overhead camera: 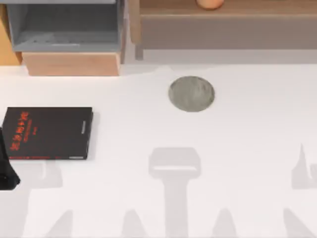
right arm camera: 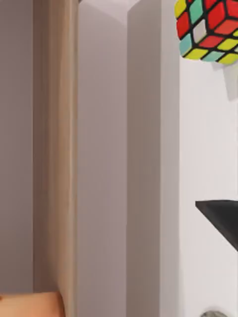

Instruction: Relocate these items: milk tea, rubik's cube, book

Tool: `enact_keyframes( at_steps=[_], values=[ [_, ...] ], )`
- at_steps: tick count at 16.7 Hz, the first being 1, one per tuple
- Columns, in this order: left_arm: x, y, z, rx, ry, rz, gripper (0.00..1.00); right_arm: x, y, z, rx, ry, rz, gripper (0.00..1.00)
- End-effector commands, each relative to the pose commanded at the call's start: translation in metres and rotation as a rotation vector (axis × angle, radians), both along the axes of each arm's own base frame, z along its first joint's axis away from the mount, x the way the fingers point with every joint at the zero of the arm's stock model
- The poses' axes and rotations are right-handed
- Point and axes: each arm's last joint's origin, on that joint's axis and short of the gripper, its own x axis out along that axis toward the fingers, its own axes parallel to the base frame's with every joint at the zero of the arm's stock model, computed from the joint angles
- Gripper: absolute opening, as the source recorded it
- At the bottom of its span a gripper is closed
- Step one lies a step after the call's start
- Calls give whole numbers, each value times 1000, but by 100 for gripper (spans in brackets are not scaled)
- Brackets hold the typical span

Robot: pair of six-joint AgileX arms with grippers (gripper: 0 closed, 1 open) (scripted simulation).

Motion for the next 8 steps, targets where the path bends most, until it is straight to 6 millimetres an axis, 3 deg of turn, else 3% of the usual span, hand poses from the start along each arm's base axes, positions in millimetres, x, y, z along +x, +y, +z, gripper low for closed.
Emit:
enact_keyframes(
  at_steps=[4,8],
  values=[
    [0,0,0,0,0,0,100,0,1,7,-3,-8,1,100],
    [0,0,0,0,0,0,100,9,7,47,-10,-36,-2,100]
  ],
)
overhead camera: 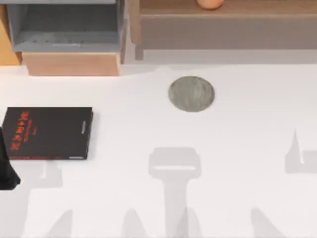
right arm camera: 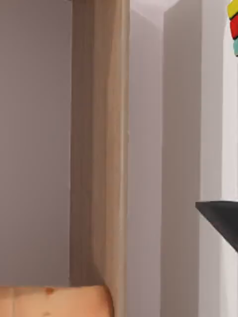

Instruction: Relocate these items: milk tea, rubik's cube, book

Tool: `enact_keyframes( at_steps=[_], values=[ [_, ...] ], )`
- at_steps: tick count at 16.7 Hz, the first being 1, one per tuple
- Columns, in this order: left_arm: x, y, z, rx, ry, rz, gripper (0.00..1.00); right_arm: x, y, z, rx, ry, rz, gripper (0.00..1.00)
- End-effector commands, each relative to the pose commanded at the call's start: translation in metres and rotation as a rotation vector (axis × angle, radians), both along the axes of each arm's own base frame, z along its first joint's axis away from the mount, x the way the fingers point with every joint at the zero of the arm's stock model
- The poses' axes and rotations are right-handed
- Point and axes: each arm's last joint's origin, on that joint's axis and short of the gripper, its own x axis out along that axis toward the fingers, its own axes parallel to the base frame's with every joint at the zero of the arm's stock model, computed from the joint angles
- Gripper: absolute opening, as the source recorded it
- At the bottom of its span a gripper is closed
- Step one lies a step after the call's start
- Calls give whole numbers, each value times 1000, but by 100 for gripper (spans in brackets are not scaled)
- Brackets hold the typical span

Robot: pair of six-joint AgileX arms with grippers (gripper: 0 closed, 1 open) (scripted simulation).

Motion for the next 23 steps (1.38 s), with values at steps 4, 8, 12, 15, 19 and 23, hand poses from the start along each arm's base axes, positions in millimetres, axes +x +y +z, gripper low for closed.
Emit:
enact_keyframes(
  at_steps=[4,8,12,15,19,23],
  values=[
    [0,0,0,0,0,0,100,37,15,54,3,-9,-9,100],
    [0,0,0,0,0,0,100,110,51,90,12,0,-16,100],
    [0,0,0,0,0,0,100,190,110,85,20,11,-16,100],
    [0,0,0,0,0,0,100,236,157,60,20,18,-15,100],
    [0,0,0,0,0,0,100,267,205,23,10,27,-14,100],
    [0,0,0,0,0,0,100,276,223,5,0,34,-15,100]
  ],
)
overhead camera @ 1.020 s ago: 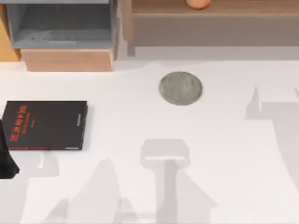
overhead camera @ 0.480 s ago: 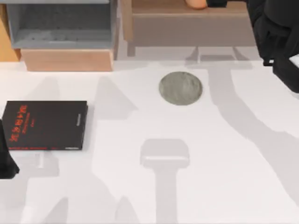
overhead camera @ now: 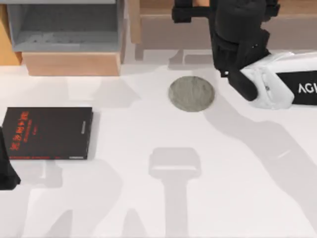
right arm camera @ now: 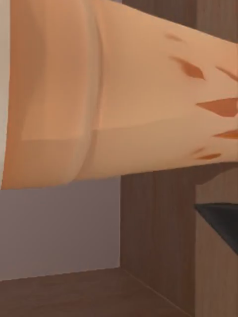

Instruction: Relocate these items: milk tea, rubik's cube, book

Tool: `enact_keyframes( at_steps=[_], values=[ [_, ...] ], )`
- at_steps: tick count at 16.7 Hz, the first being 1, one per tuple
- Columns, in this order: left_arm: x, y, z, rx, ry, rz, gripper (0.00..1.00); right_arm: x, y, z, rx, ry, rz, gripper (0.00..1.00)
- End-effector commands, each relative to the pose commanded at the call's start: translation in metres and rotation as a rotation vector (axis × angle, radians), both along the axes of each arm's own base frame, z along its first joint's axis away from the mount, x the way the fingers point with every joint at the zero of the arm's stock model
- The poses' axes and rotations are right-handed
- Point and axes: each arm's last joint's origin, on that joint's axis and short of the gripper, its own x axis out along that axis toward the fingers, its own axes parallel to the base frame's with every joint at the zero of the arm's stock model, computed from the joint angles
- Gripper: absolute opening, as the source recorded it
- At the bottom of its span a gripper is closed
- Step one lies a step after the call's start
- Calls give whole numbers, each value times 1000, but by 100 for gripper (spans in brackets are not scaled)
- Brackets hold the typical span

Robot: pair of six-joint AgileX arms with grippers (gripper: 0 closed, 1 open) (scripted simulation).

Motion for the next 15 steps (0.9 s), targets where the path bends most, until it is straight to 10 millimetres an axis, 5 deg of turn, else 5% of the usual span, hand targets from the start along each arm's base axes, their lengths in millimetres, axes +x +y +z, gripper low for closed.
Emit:
enact_keyframes(
  at_steps=[6,15],
  values=[
    [0,0,0,0,0,0,100,4,-1,-1,-2,3,-1,100],
    [0,0,0,0,0,0,100,72,0,1,1,-2,0,100]
  ],
)
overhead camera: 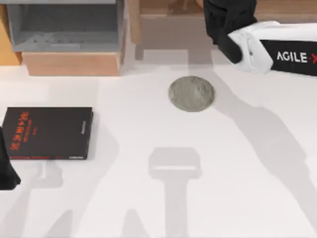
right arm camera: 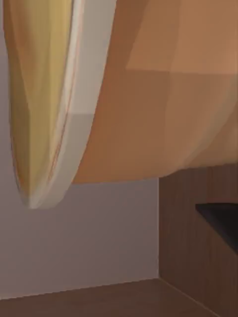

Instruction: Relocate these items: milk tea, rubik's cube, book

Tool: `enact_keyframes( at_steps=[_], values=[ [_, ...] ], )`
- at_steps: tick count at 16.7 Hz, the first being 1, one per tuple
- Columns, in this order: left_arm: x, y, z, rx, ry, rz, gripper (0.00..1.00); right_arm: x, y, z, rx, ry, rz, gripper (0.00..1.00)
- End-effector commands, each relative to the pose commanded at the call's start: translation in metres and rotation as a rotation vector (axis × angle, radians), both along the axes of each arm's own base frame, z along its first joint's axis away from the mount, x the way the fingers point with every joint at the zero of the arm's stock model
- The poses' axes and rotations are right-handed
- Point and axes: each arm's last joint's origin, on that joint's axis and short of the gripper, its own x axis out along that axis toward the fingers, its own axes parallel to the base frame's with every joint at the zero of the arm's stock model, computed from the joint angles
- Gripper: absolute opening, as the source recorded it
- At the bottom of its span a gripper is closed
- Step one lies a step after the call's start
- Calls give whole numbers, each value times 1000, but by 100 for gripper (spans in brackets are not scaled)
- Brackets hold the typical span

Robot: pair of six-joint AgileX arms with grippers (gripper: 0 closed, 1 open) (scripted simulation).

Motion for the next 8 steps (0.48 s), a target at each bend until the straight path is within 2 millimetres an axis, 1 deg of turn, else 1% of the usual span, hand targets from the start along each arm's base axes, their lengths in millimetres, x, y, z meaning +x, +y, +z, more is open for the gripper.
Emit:
enact_keyframes(
  at_steps=[2,6,8],
  values=[
    [0,0,0,0,0,0,100,7,-1,-1,-1,2,0,100],
    [0,0,0,0,0,0,100,8,-1,-1,-1,2,0,100],
    [0,0,0,0,0,0,100,8,-1,-1,-1,2,0,85]
  ],
)
